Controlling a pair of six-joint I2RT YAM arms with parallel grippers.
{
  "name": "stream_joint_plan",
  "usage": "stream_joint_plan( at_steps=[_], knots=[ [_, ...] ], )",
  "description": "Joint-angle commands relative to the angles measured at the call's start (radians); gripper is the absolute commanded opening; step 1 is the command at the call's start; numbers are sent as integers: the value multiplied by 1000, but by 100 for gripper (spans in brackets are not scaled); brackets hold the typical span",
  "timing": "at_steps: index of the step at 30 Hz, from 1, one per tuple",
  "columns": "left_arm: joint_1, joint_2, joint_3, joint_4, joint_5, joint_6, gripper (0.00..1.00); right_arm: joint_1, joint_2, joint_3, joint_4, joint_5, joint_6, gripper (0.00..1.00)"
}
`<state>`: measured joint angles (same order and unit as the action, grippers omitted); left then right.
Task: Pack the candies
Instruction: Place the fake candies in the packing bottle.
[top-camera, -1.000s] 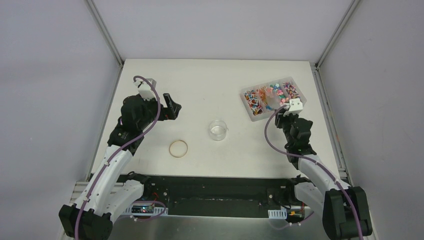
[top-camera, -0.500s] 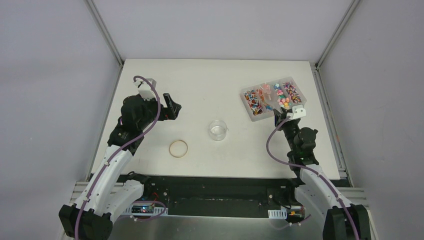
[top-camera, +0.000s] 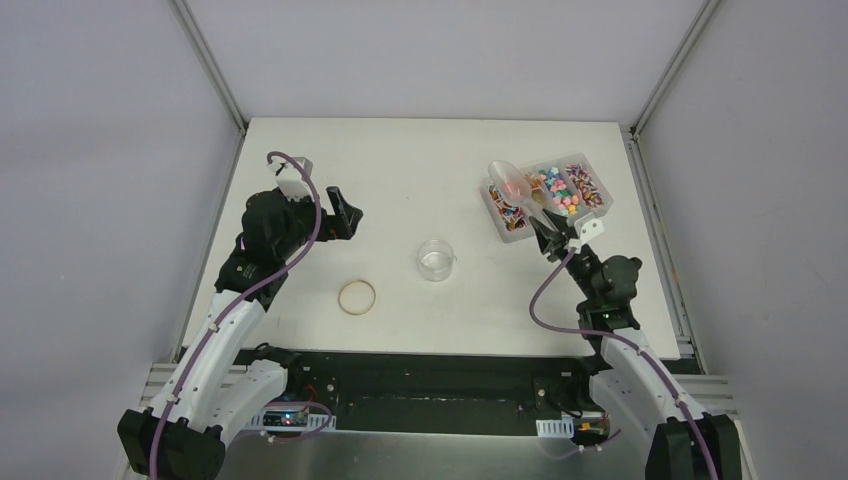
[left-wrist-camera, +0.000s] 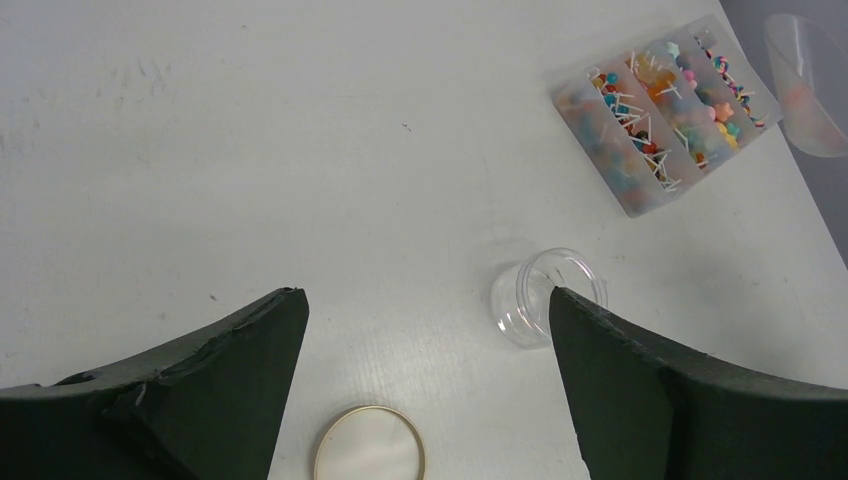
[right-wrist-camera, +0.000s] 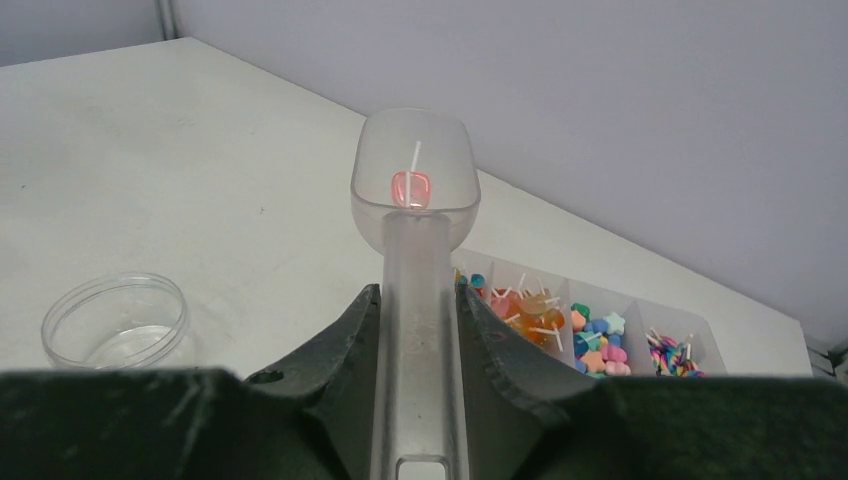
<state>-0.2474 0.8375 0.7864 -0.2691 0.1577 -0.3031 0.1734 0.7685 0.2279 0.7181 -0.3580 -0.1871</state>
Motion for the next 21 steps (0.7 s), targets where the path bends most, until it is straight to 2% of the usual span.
stream_joint_plan(
  at_steps=[1,4,7,11,21],
  knots=[
    [2,-14,-8,20,10,10,95,1,5,106,-10,-149,-64,0],
    [2,-13,-7,20,5,10,96,9,12,137,-75,-208,-79,0],
    [2,-16,-7,20,-6,10,98,14,22,167,-159,-308,-166,0],
    [2,-16,-6,20,-7,9,99,26,47,247,-385,-420,-291,0],
    [2,-21,-7,20,-15,5,99,63,77,363,-721,-482,-518,0]
  ],
)
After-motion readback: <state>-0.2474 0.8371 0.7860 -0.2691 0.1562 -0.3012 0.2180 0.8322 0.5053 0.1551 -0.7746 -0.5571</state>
